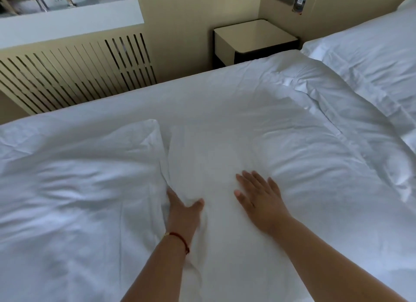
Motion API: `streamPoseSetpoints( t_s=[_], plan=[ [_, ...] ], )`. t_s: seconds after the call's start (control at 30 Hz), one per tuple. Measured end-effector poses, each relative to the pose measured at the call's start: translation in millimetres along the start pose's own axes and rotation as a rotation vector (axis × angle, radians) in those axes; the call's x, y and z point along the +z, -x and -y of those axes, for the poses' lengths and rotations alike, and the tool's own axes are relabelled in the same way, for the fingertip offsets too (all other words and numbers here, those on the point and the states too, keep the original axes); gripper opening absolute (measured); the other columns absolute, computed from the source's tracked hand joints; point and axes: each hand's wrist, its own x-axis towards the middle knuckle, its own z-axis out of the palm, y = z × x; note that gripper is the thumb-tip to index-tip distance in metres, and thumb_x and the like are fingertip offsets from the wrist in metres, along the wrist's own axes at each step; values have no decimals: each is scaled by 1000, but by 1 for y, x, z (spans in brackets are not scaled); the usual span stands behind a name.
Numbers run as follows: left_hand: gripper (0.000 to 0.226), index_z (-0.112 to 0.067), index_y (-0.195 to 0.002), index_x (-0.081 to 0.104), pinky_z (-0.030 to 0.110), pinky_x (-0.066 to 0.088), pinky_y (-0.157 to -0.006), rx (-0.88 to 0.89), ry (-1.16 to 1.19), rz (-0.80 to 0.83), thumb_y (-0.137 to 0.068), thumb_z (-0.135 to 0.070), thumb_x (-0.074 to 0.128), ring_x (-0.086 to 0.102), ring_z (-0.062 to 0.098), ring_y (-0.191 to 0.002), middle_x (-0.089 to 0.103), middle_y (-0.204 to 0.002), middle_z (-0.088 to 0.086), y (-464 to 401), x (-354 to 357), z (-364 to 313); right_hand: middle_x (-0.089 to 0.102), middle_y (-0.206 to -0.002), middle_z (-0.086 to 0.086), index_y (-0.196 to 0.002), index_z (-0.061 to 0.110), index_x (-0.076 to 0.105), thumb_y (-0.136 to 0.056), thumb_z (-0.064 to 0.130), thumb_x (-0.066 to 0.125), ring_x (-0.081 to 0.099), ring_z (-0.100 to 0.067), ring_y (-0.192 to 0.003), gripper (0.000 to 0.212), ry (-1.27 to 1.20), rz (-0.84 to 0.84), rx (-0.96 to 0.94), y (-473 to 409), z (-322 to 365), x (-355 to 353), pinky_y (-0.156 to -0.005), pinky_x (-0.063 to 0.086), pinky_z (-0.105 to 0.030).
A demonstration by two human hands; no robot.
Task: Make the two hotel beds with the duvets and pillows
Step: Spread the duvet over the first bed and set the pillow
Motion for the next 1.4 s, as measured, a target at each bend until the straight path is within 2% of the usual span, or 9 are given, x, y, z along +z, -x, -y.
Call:
streamPoseSetpoints(
  t_s=[0.17,0.23,0.33,0.47,0.63,0.87,1.2,1.3,1.4],
  plan=[
    [71,-31,-154,-8,44,2,-121,267,-750,-160,-98,-53,31,-2,28,-149,-4,-162,11,5,21,-43,4,-159,18,-150,42,6,-61,77,-33,-4,-4,-146,103,51,-56,-72,13,3,-4,-119,-5,-37],
    [65,-37,-152,-12,48,-9,-117,338,-975,-45,-97,-59,16,-15,26,-148,-19,-161,6,5,36,-27,-2,-159,18,-150,43,1,-55,76,-39,-12,0,-143,108,104,48,-74,21,-10,3,-119,-8,-36],
    [66,-38,-149,-20,53,-9,-118,149,-1147,282,-95,-63,9,-16,23,-148,-22,-160,5,-4,44,15,-1,-159,18,-151,39,6,-46,75,-45,-11,2,-143,122,137,139,-34,21,-38,5,-119,-8,-31],
    [68,-36,-152,-13,55,-7,-117,-36,-990,243,-95,-65,11,-12,26,-149,-15,-162,7,-3,57,4,28,-156,3,-148,27,30,-66,80,-26,22,-15,-145,112,147,-94,67,3,-93,-20,-117,10,-34],
    [76,-38,-143,-27,56,-15,-114,288,-1099,55,-77,-73,-12,-25,29,-145,-32,-155,4,31,97,5,27,-155,-6,-149,30,26,-90,65,28,25,-27,-142,68,110,-199,447,-34,-182,-69,-114,21,-44],
    [78,-38,-138,-36,58,-13,-114,200,-1200,84,-71,-75,-21,-24,28,-146,-30,-157,4,11,114,46,46,-136,-19,-144,6,30,-68,82,52,51,-39,-115,109,-429,-72,898,-51,-243,-85,-88,46,-43],
    [58,-37,-151,-11,55,-5,-118,64,-992,277,-100,-54,10,-13,21,-149,-16,-162,0,14,91,4,58,-88,-12,-112,1,55,-95,41,47,55,-31,-78,44,-630,-259,619,-47,-147,-137,-76,46,-36],
    [56,-37,-153,6,49,-3,-120,12,-643,321,-101,-54,13,-2,15,-150,-2,-163,-5,28,75,-12,55,-77,-12,-98,6,54,-94,39,47,50,-26,-61,34,-710,-328,559,-38,-92,-159,-60,45,-34],
    [64,-32,-152,24,38,9,-121,-91,-189,334,-96,-64,20,18,12,-147,21,-159,-8,44,44,-31,58,-99,-20,-107,3,55,-95,33,46,56,-32,-81,34,-679,-379,454,-25,-23,-177,-75,48,-40]
  ],
)
